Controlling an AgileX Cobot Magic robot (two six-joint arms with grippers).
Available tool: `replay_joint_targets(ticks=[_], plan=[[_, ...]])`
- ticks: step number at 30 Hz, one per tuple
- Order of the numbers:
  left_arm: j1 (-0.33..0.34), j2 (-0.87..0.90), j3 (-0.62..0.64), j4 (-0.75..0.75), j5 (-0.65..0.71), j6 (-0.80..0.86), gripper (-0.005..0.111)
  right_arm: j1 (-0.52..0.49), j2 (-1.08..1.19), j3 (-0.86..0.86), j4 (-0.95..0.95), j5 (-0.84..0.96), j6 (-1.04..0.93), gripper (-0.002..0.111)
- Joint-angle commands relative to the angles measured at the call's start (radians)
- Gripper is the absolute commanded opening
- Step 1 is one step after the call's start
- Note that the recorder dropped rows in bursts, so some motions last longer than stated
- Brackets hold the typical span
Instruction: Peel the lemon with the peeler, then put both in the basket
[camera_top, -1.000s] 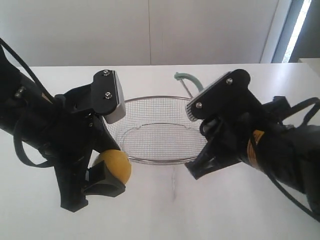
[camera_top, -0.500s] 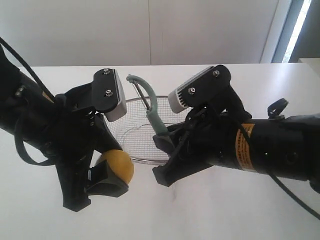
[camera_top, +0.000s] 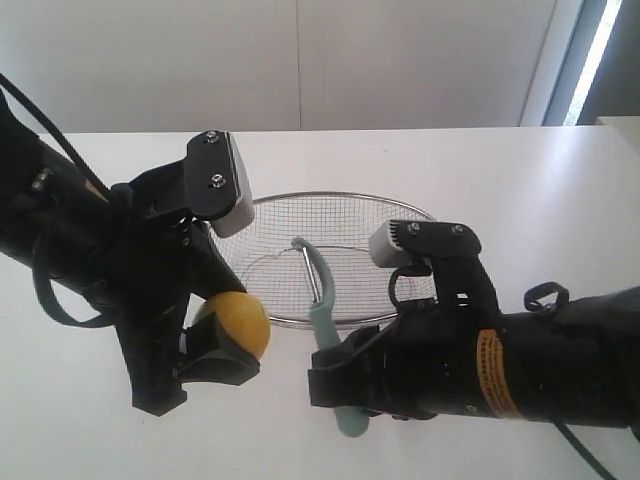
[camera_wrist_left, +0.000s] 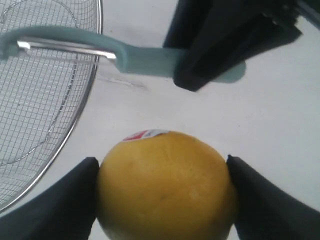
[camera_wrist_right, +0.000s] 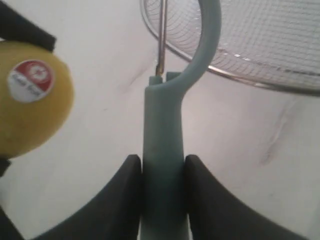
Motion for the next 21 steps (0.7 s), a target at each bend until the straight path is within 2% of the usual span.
replay_joint_targets(ticks=[1,12,21], plan=[[0.001,-0.013,0.005,-0.025,0.0,0.0,0.0,0.003,0.005,0.006,-0.01,-0.037,0.078,0.0],[0.001,-0.013,0.005,-0.028,0.002,0.0,0.0,0.033,0.13,0.006,-0.005,-0.227,0.129,0.0],[0.001,-0.013,0.005,-0.028,0.002,0.0,0.0,0.033,0.138,0.006,0.097,-0.309,0.119,0.0]])
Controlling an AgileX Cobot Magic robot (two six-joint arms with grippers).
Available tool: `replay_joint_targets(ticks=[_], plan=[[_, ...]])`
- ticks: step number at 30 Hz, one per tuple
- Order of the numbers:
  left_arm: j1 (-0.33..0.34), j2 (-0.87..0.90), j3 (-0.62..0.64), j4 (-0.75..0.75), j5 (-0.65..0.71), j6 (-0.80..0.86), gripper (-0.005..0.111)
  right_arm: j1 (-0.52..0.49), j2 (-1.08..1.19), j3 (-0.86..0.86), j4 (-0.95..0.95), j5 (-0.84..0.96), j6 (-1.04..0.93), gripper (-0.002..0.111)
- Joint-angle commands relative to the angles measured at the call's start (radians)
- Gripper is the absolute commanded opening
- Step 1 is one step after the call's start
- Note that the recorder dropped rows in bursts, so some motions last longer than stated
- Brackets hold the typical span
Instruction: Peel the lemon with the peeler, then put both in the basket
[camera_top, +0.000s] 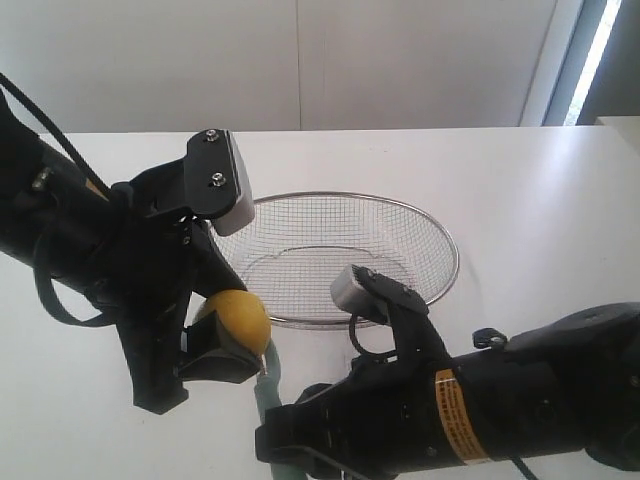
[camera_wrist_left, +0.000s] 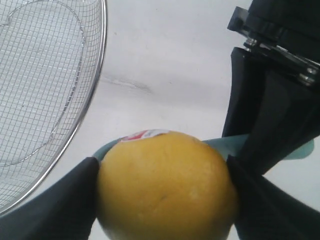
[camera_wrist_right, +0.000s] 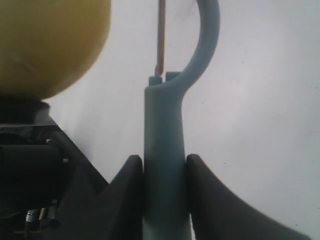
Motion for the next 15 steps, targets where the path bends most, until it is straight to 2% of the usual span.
replay_joint_targets(ticks=[1,15], plan=[[0.001,-0.013,0.005,-0.028,0.008,0.0,0.0,0.001,-0.001,0.002,0.027,-0.051,-0.006,0.0],[0.001,-0.013,0.005,-0.028,0.008,0.0,0.0,0.001,-0.001,0.002,0.03,-0.045,-0.029,0.0]])
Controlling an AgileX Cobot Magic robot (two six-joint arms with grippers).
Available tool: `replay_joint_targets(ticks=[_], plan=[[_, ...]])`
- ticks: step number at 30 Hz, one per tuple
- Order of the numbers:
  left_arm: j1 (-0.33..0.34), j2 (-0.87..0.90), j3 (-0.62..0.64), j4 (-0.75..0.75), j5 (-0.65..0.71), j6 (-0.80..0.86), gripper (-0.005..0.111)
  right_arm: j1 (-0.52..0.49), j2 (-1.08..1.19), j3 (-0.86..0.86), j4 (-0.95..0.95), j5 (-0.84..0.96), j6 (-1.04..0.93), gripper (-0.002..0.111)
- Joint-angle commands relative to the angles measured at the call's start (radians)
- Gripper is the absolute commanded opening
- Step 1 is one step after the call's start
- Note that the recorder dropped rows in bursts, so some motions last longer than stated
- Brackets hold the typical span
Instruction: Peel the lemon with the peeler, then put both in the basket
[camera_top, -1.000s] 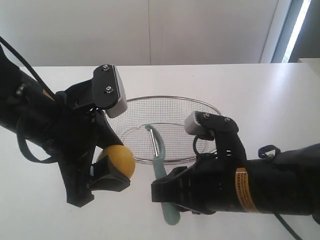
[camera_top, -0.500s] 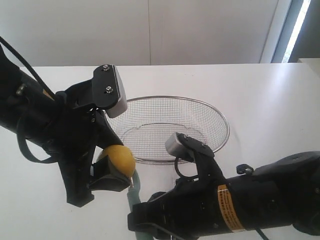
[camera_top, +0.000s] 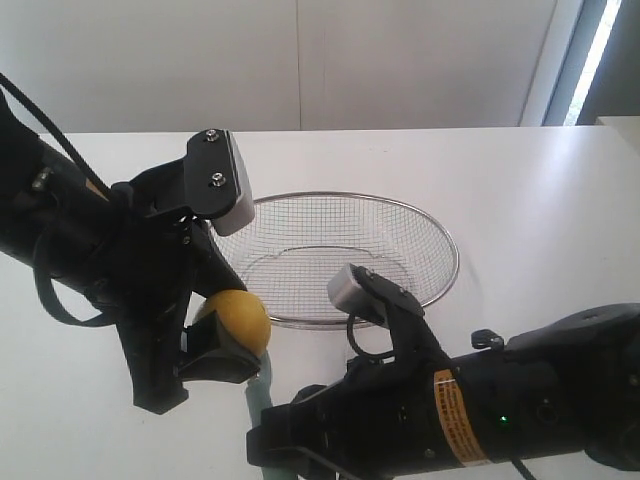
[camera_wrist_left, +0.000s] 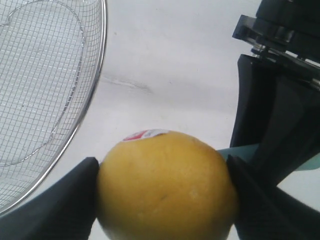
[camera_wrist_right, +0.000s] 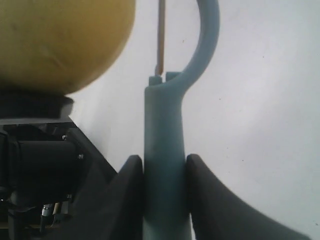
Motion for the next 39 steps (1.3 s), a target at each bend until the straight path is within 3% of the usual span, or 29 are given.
replay_joint_targets(ticks=[1,20,39], plan=[[0.001,-0.013,0.005,-0.028,0.008,0.0,0.0,0.0,-0.001,0.002,0.01,0.001,-0.017,0.0],[0.001,-0.013,0.007,0.011,0.005,-0.012,0.0,-0.002,-0.032,0.002,0.013,0.026,-0.035,0.0],[0.001,-0.013,0.007,0.011,0.006,-0.019,0.0,-0.002,-0.47,0.104,0.016,0.276,0.002,0.0]])
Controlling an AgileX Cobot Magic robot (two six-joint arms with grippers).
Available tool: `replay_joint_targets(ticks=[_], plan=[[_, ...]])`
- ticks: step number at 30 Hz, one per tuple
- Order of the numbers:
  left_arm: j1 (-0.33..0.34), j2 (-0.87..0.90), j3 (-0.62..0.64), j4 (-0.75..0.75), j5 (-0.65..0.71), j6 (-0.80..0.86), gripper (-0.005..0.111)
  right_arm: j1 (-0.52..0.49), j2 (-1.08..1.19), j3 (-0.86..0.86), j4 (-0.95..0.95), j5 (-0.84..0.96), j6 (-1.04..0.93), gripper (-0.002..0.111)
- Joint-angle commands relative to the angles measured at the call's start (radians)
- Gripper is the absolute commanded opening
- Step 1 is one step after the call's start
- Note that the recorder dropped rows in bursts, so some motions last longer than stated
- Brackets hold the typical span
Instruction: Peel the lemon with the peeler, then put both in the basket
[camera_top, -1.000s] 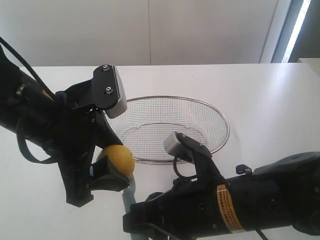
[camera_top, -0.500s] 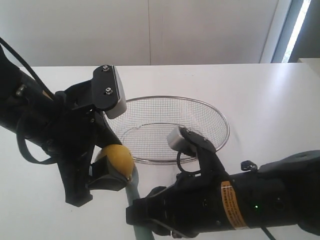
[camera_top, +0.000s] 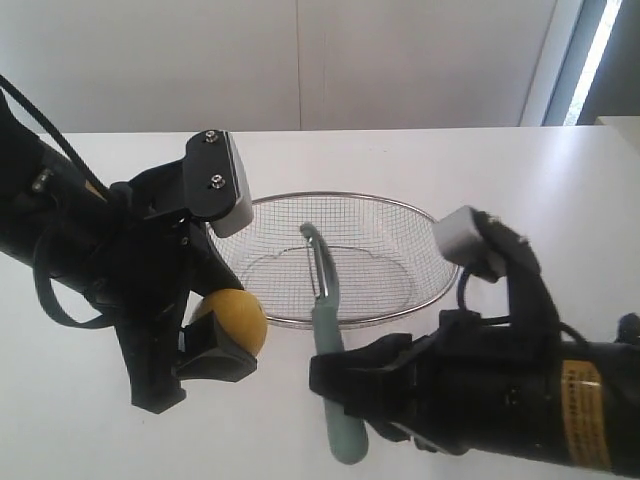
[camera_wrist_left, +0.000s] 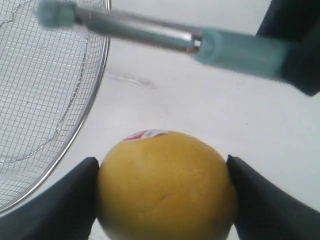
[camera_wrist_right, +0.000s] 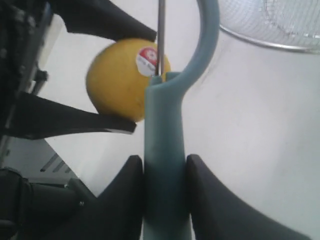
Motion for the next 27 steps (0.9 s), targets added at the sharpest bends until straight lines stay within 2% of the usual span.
replay_joint_targets(ticks=[1,6,10,15,21,27], plan=[[0.001,-0.013,0.007,-0.011,0.009,-0.009,0.0,-0.002,-0.124,0.016,0.005,0.077,0.006,0.0],[0.001,-0.013,0.007,-0.011,0.009,-0.017,0.0,-0.002,-0.215,0.016,-0.026,0.204,0.007,0.0],[0.001,-0.013,0.007,-0.022,0.009,-0.016,0.0,-0.002,-0.218,0.036,-0.031,0.213,0.022,0.0],[0.001,-0.013,0.007,-0.03,0.007,-0.016,0.0,-0.002,-0.119,0.072,-0.02,0.19,0.113,0.0],[0.001,-0.013,0.007,-0.033,0.002,-0.016,0.0,-0.002,0.208,0.047,0.085,-0.096,0.097,0.0],[0.001,-0.013,0.007,-0.033,0.0,-0.016,0.0,-0.002,0.387,-0.035,0.28,-0.323,-0.144,0.0]])
